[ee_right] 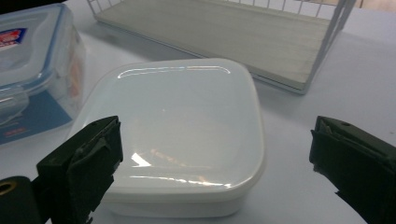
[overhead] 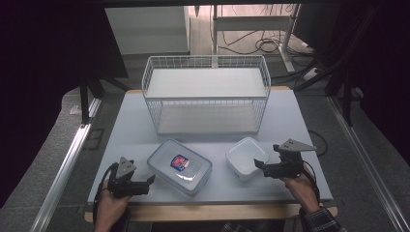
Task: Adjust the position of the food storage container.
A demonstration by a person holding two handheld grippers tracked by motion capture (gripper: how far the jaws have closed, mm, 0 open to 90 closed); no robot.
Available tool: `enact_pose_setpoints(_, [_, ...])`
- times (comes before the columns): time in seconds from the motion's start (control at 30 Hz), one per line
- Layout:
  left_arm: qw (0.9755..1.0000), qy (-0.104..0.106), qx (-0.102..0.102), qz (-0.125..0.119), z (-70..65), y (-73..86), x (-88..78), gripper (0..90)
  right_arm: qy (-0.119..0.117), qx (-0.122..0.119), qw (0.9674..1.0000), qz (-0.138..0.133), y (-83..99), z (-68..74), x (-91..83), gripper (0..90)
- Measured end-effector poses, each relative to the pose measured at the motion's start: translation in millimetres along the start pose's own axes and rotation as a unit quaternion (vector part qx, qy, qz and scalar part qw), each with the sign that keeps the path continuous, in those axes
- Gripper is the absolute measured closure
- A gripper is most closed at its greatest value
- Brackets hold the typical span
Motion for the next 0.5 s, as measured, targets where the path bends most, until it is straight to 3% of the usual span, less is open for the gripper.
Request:
enact_pose_setpoints(0.07, [1.0000, 0.008, -0.005, 0.000, -0.8, -0.2, -0.1, 8.3, 0.005, -0.001, 1.0000, 0.001, 0.1, -0.6, 0.1, 2.6])
enact_pose_setpoints(0.1, [0.9992, 0.033, -0.022, -0.005, -3.3, -1.1, -0.7, 8.7, 0.004, 0.001, 1.0000, 0.001, -0.1, -0.8, 0.0, 2.5])
enact_pose_setpoints(0.13, [0.9988, 0.042, -0.026, -0.007, -4.3, -1.4, -0.9, 8.6, 0.003, 0.001, 1.0000, 0.002, -0.1, -0.6, 0.1, 2.5])
enact_pose_setpoints(0.2, [0.9987, 0.042, -0.026, -0.008, -5.1, -1.6, -1.0, 8.5, 0.009, -0.001, 1.0000, 0.000, -0.1, -0.1, 0.2, 2.5])
enact_pose_setpoints(0.27, [0.9997, 0.018, -0.015, -0.009, -6.3, -1.3, -1.6, 6.8, 0.007, -0.003, 1.0000, -0.001, -1.1, 1.2, 0.3, 2.9])
enact_pose_setpoints(0.4, [0.9994, 0.013, -0.024, -0.022, -3.0, -1.3, -2.9, 5.6, 0.003, -0.001, 1.0000, 0.006, -1.9, 0.6, -0.3, 3.9])
enact_pose_setpoints(0.5, [0.9996, 0.007, -0.018, -0.021, -2.4, -0.7, -2.2, 4.0, 0.002, 0.002, 0.9999, 0.014, -0.6, -0.2, 1.0, 3.1])
Point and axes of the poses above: each handheld gripper's, and its own axes: x roughly forward along the jaws, y roughly out of its underside, z roughly to its left, the point moved 3 cm from there along x, roughly forward along the jaws, and after that the axes turned 2 degrees about -x, right-handed, at the moved point
